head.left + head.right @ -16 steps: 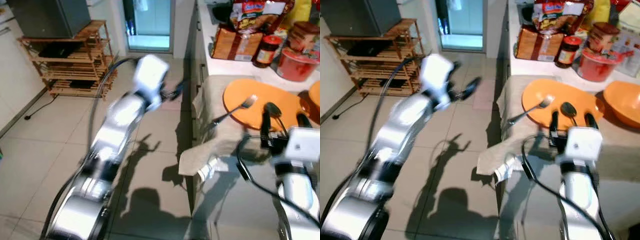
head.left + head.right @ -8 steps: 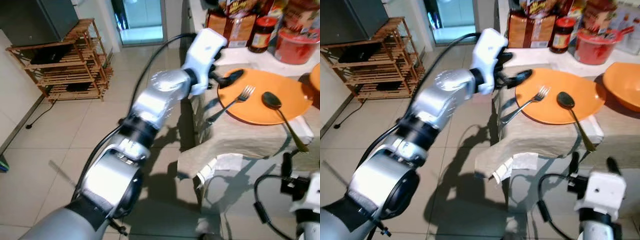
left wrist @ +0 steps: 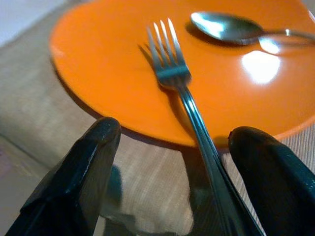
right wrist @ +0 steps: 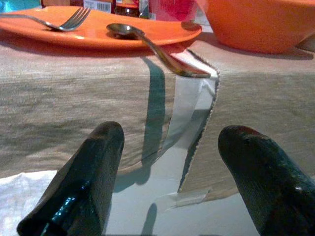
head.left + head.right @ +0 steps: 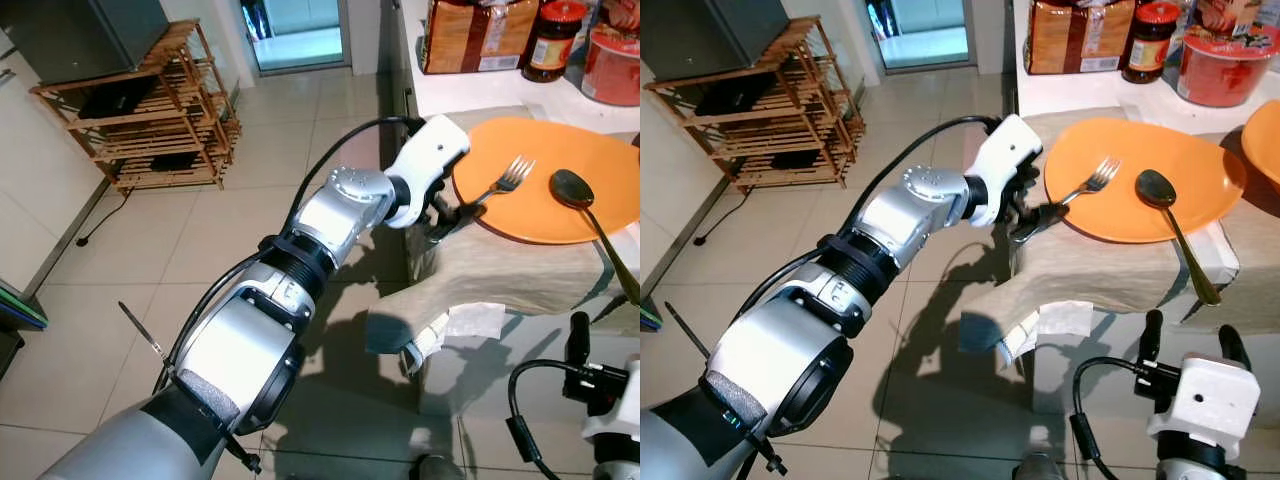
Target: Setting the table
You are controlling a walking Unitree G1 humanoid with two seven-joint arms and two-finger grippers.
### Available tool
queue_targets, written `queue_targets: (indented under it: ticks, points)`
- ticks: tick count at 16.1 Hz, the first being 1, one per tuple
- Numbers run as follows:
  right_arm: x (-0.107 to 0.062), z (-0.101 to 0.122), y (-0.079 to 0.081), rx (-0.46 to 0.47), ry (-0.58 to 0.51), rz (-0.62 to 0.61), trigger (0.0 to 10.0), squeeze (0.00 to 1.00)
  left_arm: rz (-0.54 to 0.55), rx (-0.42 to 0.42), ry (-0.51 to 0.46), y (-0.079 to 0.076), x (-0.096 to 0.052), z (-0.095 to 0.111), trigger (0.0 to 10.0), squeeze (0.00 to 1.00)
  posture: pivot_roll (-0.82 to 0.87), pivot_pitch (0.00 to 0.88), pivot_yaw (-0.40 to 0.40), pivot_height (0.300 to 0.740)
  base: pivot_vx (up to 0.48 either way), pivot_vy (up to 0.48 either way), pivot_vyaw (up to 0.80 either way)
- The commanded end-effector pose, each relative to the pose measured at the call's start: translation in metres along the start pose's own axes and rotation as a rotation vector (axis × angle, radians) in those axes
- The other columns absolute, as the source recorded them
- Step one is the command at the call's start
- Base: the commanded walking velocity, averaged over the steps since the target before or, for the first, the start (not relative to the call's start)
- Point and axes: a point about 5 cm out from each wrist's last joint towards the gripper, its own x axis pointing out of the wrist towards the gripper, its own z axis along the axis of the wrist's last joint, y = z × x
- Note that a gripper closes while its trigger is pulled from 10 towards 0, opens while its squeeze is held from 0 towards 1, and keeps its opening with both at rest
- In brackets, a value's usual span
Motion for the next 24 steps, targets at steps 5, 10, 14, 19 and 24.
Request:
queue_targets:
  ticks: [5,10,14,19,24]
  points:
    - [0.002,-0.010,0.007,0.012,0.018,0.014,10.0,0.00,-0.005,-0.016,0.036,0.002,0.000,0.000,10.0,0.00,-0.20,0.130,0.180,0.740,0.000,0.000,0.00]
    - [0.006,-0.017,0.009,0.015,0.024,0.029,10.0,0.00,0.006,0.028,-0.006,0.004,-0.005,0.016,10.0,0.00,-0.18,0.116,0.169,0.740,0.000,0.000,0.00]
    - [0.009,-0.009,0.014,0.021,0.000,0.044,10.0,0.00,0.000,0.047,-0.056,0.000,-0.011,0.033,10.0,0.00,-0.17,0.100,0.161,0.740,0.000,0.000,0.00]
    - [0.012,-0.006,0.018,0.025,-0.011,0.056,10.0,0.00,0.049,0.000,0.024,0.005,-0.021,0.014,10.0,0.00,-0.15,0.087,0.151,0.740,0.000,0.000,0.00]
    - [0.016,-0.005,0.023,0.028,-0.018,0.078,10.0,0.00,0.070,-0.060,0.056,0.003,-0.027,0.006,10.0,0.00,-0.13,0.082,0.142,0.740,0.000,0.000,0.00]
